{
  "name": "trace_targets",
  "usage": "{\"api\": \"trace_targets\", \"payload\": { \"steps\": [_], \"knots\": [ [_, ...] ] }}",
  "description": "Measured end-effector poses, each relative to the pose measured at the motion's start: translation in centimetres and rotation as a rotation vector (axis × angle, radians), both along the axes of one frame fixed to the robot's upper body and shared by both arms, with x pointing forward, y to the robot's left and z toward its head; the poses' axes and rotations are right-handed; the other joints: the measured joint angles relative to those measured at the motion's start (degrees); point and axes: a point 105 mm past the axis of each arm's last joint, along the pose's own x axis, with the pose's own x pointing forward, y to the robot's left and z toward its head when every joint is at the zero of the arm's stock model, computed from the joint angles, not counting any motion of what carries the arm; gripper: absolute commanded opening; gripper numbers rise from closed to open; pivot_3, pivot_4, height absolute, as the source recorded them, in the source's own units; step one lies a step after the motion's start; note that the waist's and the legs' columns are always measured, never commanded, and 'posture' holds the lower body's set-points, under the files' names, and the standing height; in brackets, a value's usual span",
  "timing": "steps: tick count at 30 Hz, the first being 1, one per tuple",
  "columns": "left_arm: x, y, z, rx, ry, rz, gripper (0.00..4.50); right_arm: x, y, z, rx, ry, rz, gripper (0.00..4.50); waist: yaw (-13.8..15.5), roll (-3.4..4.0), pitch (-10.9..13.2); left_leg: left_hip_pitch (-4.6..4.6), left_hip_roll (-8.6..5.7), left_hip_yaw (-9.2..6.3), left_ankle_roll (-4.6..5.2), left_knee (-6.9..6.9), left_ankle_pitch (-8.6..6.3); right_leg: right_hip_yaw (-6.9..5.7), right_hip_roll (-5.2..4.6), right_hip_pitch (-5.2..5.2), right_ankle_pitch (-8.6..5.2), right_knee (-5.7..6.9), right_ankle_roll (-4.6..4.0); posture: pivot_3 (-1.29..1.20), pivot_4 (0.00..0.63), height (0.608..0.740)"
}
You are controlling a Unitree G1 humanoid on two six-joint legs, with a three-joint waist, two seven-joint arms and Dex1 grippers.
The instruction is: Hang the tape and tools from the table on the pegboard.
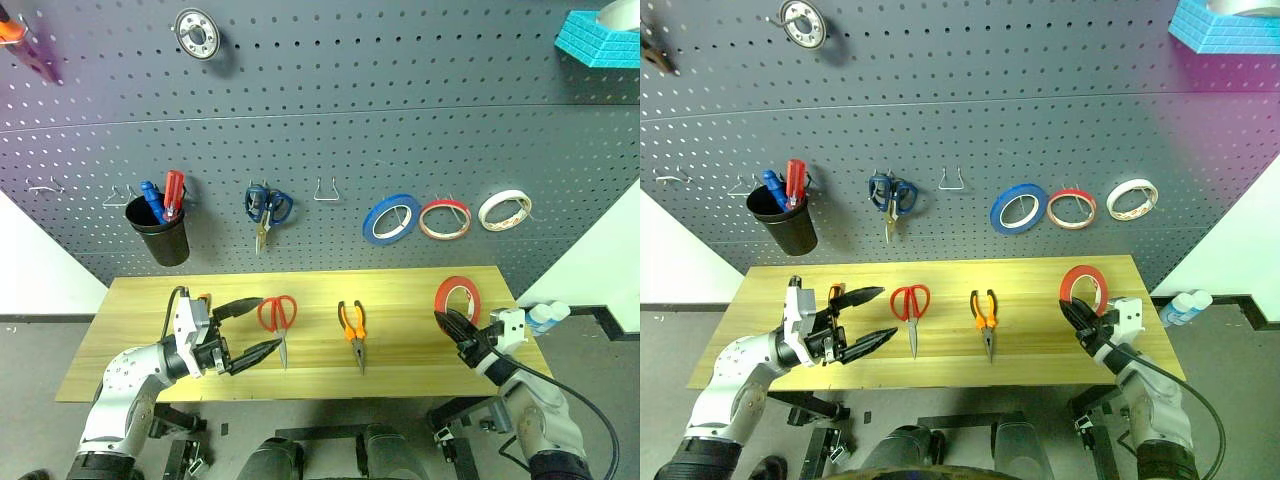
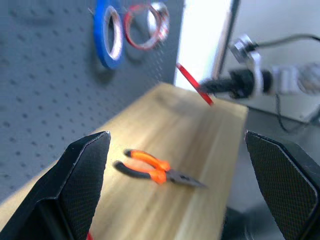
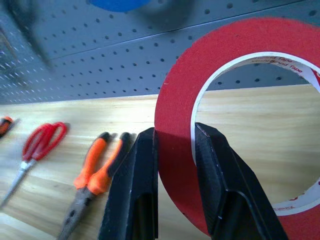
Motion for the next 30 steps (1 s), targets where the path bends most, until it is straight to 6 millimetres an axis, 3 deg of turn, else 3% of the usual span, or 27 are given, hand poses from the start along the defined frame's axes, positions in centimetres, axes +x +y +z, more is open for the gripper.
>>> {"api": "trace_targets", "payload": {
  "steps": [7, 11, 22, 30],
  "knots": [
    [-0.1, 0.7, -0.3, -0.016, -0.003, 0.024, 4.50, 0.7, -1.3, 2.4, 0.040, -0.112, -0.064, 0.69, 0.1, 0.01, 0.0, 0.01, 0.00, 0.07, 0.00, 0.02, 0.00, 0.07, 0.00, 0.00, 0.02, 0.00, 0.02, -0.16, 0.066, 0.740],
    [0.0, 0.6, -0.2, -0.020, -0.021, 0.021, 4.50, 0.9, -1.0, 3.9, 0.042, -0.171, -0.055, 0.69, 0.0, 0.01, 0.0, 0.01, 0.00, 0.07, 0.00, 0.01, 0.00, 0.07, 0.00, -0.01, 0.02, 0.00, 0.02, -0.16, 0.066, 0.740],
    [-0.8, 1.4, -3.1, -0.020, -0.011, 0.011, 4.50, 2.4, -0.7, 8.0, 0.071, -0.304, -0.075, 0.69, 0.0, 0.01, 0.0, 0.01, 0.01, 0.12, 0.00, 0.02, 0.00, 0.10, 0.00, -0.02, 0.03, 0.00, 0.04, -0.18, 0.057, 0.740],
    [-1.6, 2.3, -4.4, -0.009, -0.019, 0.013, 4.50, 3.2, 0.1, 9.5, 0.070, -0.340, -0.046, 0.69, 0.0, 0.01, 0.0, 0.01, 0.00, 0.12, 0.00, 0.04, 0.00, 0.10, 0.00, -0.02, 0.06, 0.00, 0.07, -0.17, 0.056, 0.740]
  ]
}}
